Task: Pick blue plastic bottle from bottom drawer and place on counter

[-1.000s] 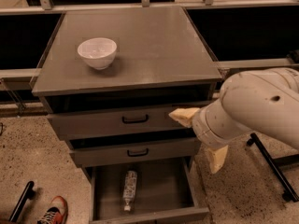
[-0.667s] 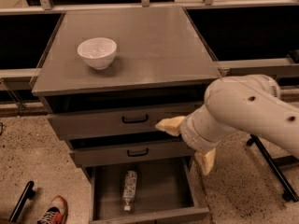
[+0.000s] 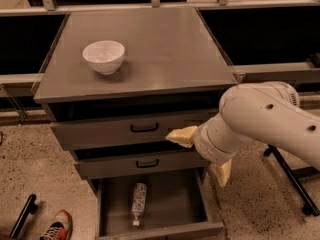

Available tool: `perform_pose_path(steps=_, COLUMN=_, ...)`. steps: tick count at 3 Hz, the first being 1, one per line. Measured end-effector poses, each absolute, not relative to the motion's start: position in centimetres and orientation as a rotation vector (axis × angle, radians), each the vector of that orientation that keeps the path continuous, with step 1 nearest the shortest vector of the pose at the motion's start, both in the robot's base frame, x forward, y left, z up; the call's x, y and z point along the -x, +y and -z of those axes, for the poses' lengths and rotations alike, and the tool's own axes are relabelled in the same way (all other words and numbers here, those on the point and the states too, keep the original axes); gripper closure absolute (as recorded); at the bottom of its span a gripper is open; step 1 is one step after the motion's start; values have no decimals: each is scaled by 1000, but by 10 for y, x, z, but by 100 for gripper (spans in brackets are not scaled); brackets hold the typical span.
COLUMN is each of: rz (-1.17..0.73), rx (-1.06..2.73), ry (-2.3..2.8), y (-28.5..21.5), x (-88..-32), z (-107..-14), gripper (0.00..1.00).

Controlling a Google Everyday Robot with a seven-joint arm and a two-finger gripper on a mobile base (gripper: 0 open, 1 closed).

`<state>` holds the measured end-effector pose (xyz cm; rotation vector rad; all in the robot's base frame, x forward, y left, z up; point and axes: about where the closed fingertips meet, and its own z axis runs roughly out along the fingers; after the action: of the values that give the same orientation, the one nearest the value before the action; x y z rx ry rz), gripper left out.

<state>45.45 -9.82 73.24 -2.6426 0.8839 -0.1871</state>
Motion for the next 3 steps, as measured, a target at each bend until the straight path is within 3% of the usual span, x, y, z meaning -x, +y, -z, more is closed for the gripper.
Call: perform_pose_path(steps=3, rz=64, rx=2849, ry=540, y=-43, x=-447, z=-659, gripper=0)
